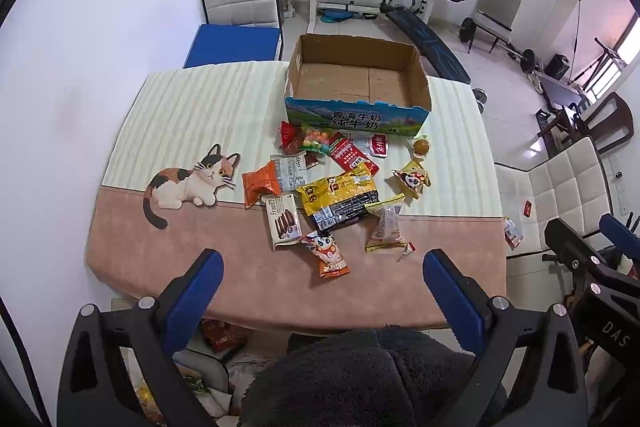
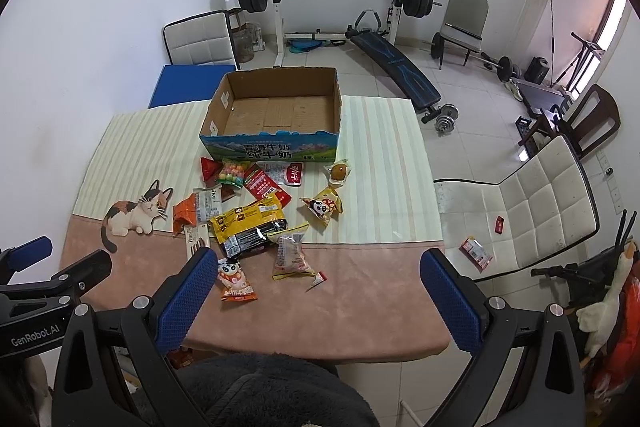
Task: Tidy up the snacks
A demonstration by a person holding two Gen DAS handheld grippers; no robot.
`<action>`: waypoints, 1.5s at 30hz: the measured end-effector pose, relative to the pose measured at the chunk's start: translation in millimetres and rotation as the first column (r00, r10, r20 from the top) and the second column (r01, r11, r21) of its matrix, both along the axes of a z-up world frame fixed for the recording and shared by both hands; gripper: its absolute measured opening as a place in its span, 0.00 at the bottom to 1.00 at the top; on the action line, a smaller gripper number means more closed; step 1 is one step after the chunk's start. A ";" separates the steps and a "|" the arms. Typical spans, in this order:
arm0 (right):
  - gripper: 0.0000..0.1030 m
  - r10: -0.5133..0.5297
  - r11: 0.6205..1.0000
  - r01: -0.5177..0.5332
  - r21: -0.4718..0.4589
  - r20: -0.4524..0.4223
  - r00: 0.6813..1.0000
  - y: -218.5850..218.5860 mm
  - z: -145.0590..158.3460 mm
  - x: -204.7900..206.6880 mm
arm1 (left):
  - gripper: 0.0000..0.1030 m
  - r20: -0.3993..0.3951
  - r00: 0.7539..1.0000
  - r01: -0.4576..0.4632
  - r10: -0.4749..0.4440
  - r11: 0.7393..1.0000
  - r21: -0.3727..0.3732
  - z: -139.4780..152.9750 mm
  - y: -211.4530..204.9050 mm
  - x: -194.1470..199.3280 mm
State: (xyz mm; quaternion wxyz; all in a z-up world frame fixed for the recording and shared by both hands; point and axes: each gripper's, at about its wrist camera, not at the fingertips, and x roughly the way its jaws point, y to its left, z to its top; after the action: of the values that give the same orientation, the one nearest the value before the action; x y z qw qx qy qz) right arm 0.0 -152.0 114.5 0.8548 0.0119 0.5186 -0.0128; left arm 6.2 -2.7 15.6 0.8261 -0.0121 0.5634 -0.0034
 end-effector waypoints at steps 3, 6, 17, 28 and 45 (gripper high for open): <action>1.00 0.000 1.000 0.000 0.002 0.001 1.000 -0.8 0.5 -0.9 | 0.99 0.001 1.000 0.001 -0.001 1.000 0.001 -1.3 0.9 -1.2; 1.00 0.000 1.000 0.000 0.001 0.002 1.000 0.2 1.8 -0.7 | 0.99 0.008 1.000 0.001 -0.001 1.000 0.001 2.6 -1.0 -4.3; 1.00 -0.008 1.000 0.008 0.003 0.009 1.000 0.0 7.3 -2.4 | 0.99 0.024 1.000 0.002 -0.002 1.000 -0.013 6.7 1.3 -16.2; 1.00 -0.005 1.000 0.005 0.008 0.015 1.000 -0.9 9.0 -5.1 | 0.99 0.025 1.000 0.002 -0.002 1.000 -0.015 5.6 0.7 -17.7; 1.00 0.068 0.960 0.046 0.275 -0.390 0.918 -17.0 -216.5 91.8 | 1.00 -0.218 0.921 0.361 -0.321 0.916 0.177 -198.2 -8.4 113.8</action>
State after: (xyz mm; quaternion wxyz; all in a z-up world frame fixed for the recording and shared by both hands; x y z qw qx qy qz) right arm 91.8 -169.0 -102.0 0.7221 0.1262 0.6772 0.0631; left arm 120.0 -11.1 -182.6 0.7533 0.1753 0.6280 -0.0864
